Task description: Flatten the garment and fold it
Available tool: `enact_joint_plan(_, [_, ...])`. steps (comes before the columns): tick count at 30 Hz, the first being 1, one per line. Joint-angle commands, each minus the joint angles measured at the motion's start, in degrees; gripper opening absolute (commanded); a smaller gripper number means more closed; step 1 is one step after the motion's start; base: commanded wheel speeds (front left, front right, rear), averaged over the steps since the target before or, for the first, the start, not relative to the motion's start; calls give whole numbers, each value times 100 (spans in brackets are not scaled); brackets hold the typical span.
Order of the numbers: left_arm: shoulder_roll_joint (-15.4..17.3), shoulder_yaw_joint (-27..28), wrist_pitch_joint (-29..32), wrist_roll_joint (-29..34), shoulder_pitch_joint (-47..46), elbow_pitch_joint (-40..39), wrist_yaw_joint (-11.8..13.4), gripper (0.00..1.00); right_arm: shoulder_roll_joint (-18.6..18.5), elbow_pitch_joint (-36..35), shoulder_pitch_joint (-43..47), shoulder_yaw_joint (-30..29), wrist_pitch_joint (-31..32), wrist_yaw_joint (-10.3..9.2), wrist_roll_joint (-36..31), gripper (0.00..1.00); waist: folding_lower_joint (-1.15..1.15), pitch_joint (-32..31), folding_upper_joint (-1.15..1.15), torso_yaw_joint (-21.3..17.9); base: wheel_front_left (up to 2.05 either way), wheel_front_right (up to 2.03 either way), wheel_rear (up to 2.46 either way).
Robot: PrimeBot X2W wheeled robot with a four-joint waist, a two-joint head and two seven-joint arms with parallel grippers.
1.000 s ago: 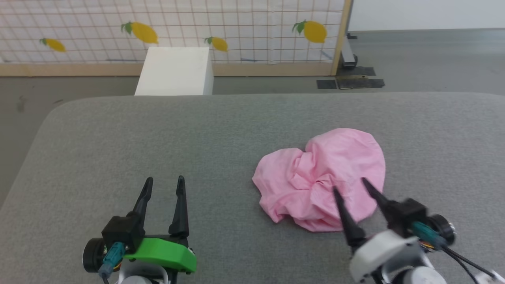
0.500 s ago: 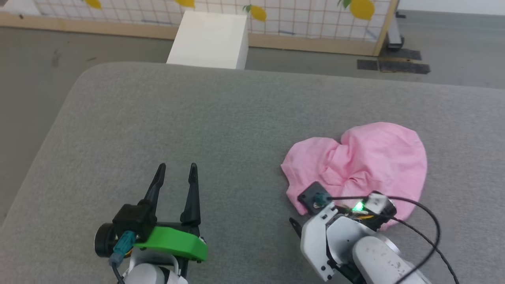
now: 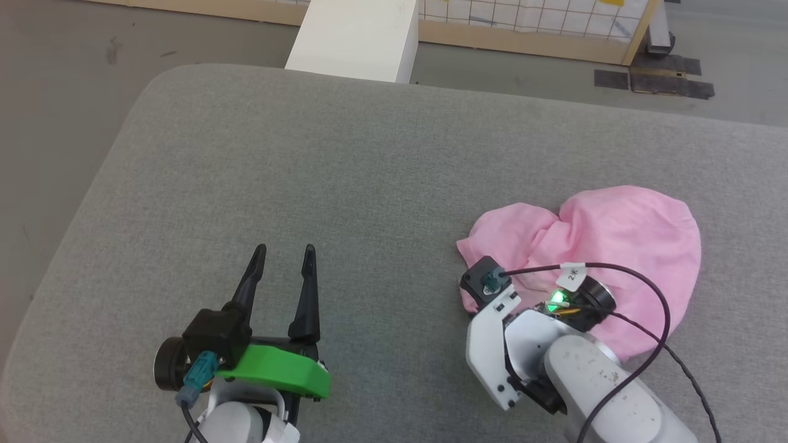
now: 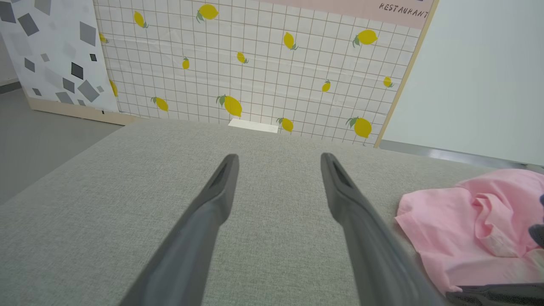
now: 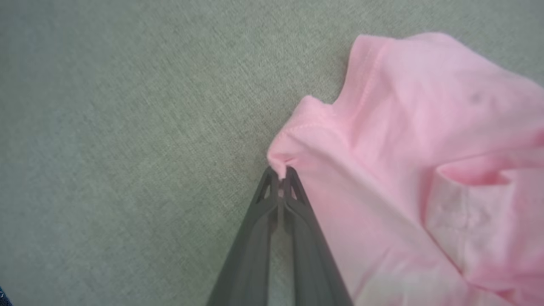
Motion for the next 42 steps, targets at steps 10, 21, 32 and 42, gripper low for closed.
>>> enact_joint_plan(10, [-40, 131, -27, 125, 29, 116, -87, 100, 261, -1035, -1135, 90, -1141, -9, 607, 0, -1, -302, 0, -364, 0, 0, 0])
enact_joint_plan(21, [-43, 187, -27, 183, 161, 166, -176, 100, 290, -2125, -1496, -1475, -1553, -9, 745, 0, -1, -519, 0, -559, 0, 0, 0])
enact_joint_plan(32, [-46, 102, -27, 208, 165, 191, -243, 100, 123, -1168, 625, -3834, -837, -9, -460, 0, -1, -460, 0, -627, 0, 0, 0])
enact_joint_plan(42, [-47, 98, -27, 200, 191, 245, -268, 100, 275, -1531, 1926, -5236, -384, -9, -960, 100, -1, -519, 0, -691, 0, 0, 0])
